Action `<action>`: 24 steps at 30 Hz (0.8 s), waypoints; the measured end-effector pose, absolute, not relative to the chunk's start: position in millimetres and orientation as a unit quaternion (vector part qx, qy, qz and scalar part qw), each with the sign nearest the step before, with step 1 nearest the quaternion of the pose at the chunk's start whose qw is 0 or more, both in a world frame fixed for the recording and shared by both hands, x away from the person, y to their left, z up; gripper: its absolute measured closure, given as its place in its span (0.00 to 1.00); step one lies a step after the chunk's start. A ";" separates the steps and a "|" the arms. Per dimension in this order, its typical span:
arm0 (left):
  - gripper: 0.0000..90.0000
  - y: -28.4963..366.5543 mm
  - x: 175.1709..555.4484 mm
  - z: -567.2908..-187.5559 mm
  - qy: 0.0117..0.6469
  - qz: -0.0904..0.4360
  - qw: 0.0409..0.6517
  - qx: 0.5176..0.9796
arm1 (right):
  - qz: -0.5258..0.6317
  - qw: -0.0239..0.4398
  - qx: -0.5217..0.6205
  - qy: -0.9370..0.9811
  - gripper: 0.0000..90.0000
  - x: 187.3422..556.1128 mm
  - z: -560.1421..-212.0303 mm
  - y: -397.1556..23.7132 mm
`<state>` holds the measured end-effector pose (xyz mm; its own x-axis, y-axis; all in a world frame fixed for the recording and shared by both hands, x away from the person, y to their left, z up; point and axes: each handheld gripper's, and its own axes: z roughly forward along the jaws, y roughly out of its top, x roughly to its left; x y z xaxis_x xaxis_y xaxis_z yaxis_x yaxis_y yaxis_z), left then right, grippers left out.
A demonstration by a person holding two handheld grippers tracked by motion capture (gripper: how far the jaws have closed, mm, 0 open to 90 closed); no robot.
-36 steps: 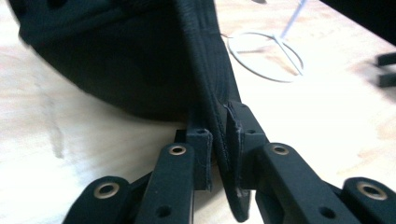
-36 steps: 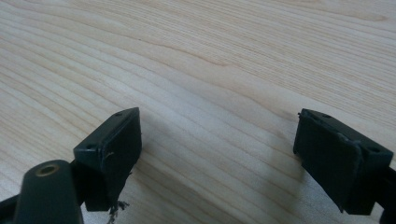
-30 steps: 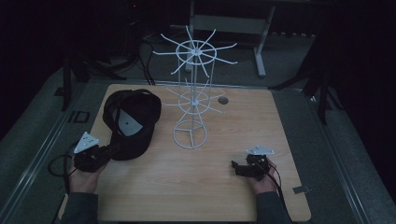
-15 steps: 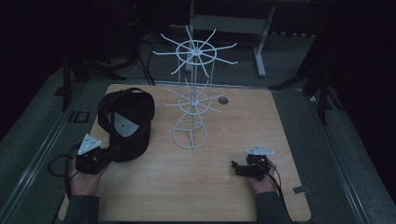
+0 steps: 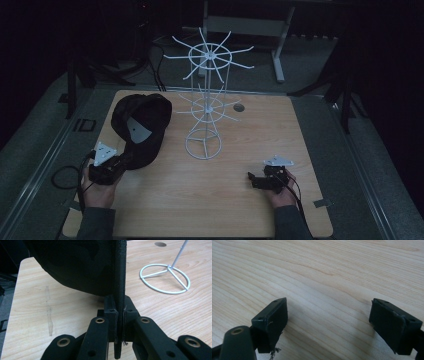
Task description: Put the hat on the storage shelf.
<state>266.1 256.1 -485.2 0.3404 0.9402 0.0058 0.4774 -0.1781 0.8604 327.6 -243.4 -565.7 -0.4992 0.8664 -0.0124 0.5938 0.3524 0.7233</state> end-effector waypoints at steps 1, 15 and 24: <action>0.96 255.6 266.2 -484.5 0.496 0.290 0.404 0.712 | 0.338 0.202 0.458 0.797 0.17 327.6 -565.7 -243.4; 0.96 250.3 266.3 -466.0 0.491 0.321 0.409 0.699 | 0.338 0.202 0.458 0.797 0.17 327.6 -565.7 -243.4; 0.96 247.9 265.3 -460.0 0.489 0.331 0.409 0.695 | 0.338 0.201 0.458 0.797 0.17 327.6 -565.7 -243.3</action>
